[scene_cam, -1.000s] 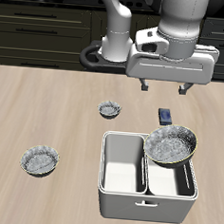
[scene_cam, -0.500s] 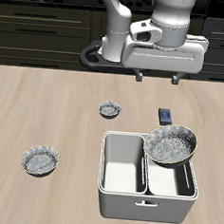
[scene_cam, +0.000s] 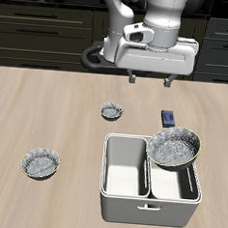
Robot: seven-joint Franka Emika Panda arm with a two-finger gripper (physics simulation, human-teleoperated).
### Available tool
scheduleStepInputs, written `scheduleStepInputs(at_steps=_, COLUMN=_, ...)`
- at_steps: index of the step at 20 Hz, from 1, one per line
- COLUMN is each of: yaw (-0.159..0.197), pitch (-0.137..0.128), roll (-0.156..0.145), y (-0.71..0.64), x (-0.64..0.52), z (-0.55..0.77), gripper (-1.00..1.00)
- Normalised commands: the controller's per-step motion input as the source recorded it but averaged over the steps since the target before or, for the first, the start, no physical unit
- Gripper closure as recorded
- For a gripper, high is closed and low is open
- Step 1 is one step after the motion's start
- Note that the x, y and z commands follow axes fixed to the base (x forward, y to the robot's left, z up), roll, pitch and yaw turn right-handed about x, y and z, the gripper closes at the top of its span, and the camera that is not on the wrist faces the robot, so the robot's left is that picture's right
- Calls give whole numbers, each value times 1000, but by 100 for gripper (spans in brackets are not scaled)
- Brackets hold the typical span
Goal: Place the largest bowl in the left side of the drainer and place the smallest bowl in the right side
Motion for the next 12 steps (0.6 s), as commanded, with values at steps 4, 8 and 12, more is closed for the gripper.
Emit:
scheduleStepInputs(at_steps=4, yaw=36, pitch=-50, roll=-11, y=-135, x=-321, z=-119, gripper=-100)
scheduleStepInputs(at_steps=8, yaw=24, pitch=-22, roll=-10, y=-182, x=-267, z=-48, gripper=-100)
scheduleStepInputs(at_steps=12, yaw=38, pitch=-43, roll=15, y=-68, x=-333, z=108, gripper=-100)
